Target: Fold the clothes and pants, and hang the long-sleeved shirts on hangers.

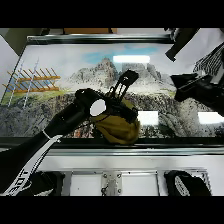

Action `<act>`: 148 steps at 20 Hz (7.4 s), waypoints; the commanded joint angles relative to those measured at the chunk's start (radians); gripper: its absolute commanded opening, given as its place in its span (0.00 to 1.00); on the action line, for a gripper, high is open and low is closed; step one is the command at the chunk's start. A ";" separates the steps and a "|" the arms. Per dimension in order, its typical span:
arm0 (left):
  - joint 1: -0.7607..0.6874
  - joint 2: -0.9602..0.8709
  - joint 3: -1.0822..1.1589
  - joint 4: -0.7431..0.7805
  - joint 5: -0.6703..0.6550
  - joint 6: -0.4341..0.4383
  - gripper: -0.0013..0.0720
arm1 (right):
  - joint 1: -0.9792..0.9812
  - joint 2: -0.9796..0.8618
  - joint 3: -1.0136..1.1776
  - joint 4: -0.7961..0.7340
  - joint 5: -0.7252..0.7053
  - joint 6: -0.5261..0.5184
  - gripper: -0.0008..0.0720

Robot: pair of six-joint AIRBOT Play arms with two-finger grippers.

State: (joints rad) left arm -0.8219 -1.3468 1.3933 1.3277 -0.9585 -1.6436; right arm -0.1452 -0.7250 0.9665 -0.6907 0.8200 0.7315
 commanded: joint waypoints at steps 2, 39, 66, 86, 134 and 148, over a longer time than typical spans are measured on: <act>0.103 0.081 -0.065 -0.011 0.016 -0.176 0.80 | -0.122 0.045 0.001 -0.033 0.101 0.044 0.03; 0.331 0.216 -0.644 -0.404 0.216 -0.203 0.03 | 0.370 -0.488 -0.233 -0.327 0.199 0.316 0.03; 0.523 0.204 0.203 -0.402 -0.185 -0.022 0.03 | 0.323 -0.191 0.571 -0.546 0.518 0.684 0.03; 0.522 0.192 -0.540 -0.405 -0.080 0.014 0.03 | 0.296 -0.511 -0.129 -0.460 0.032 0.826 0.88; -0.261 0.097 -0.214 -0.071 0.322 -0.275 0.03 | 0.022 -0.459 0.719 -0.147 0.263 0.472 0.91; 0.438 0.319 -0.301 0.003 -0.010 -0.238 0.78 | -0.033 -0.412 0.719 -0.206 0.340 0.472 0.91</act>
State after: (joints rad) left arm -0.6022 -1.1183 1.2209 1.2842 -0.9016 -1.8847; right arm -0.1768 -1.1393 1.6863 -0.8928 1.1381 1.2034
